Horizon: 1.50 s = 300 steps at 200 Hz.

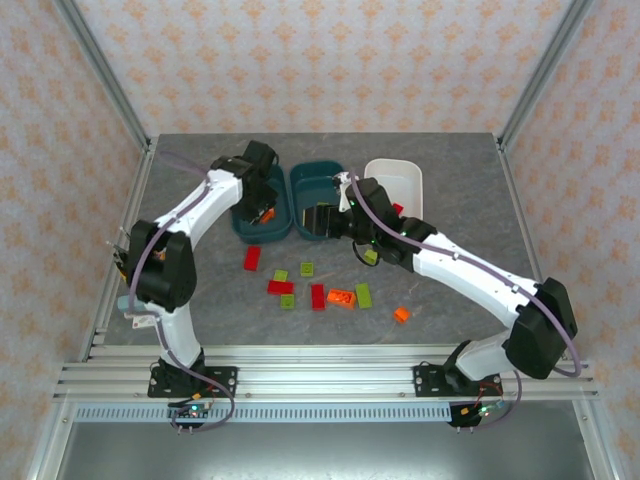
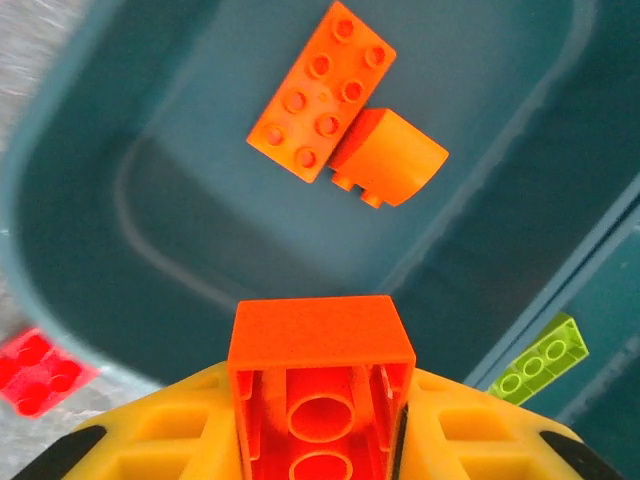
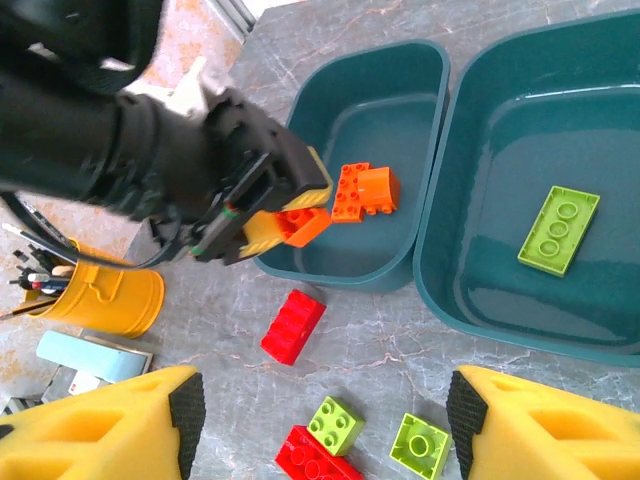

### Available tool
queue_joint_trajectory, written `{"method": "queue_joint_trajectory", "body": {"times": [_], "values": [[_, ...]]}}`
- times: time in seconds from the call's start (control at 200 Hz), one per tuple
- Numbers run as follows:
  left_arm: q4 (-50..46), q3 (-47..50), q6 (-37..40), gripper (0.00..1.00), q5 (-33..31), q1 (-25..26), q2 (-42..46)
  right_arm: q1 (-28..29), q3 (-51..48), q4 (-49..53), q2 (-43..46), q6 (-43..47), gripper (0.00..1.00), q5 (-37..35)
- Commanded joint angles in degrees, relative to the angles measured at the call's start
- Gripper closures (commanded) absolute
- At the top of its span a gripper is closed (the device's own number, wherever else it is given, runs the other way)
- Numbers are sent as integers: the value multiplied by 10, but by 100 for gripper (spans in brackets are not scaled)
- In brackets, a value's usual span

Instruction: Sort the legos into containers by color

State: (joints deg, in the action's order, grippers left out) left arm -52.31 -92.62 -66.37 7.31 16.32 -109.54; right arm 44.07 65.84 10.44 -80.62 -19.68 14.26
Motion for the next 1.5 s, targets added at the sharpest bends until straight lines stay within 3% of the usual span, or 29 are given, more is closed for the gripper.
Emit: {"method": "queue_joint_trajectory", "body": {"times": [0.0,0.3,0.535,0.666,0.946,1.141,1.356,1.496], "values": [[-24,-28,6,67,36,-7,-34,-4,14,-20,-5,-20,33,-18],[3,-40,-34,62,74,-13,-91,-4,0,-20,-4,-29,33,-25],[-11,-40,-25,39,57,-18,-80,-5,7,-16,-20,-32,33,-15],[-26,-56,-8,32,41,-18,-62,-4,15,-6,-29,-25,33,-10],[-21,-30,65,22,2,-15,66,-2,26,23,-43,-17,33,-18],[6,49,172,21,37,1,172,-1,14,57,-20,-9,33,-40],[15,144,270,21,69,58,272,-1,-16,116,32,-5,33,-83],[33,209,278,22,64,108,314,-1,-35,171,63,-22,34,-121]]}}
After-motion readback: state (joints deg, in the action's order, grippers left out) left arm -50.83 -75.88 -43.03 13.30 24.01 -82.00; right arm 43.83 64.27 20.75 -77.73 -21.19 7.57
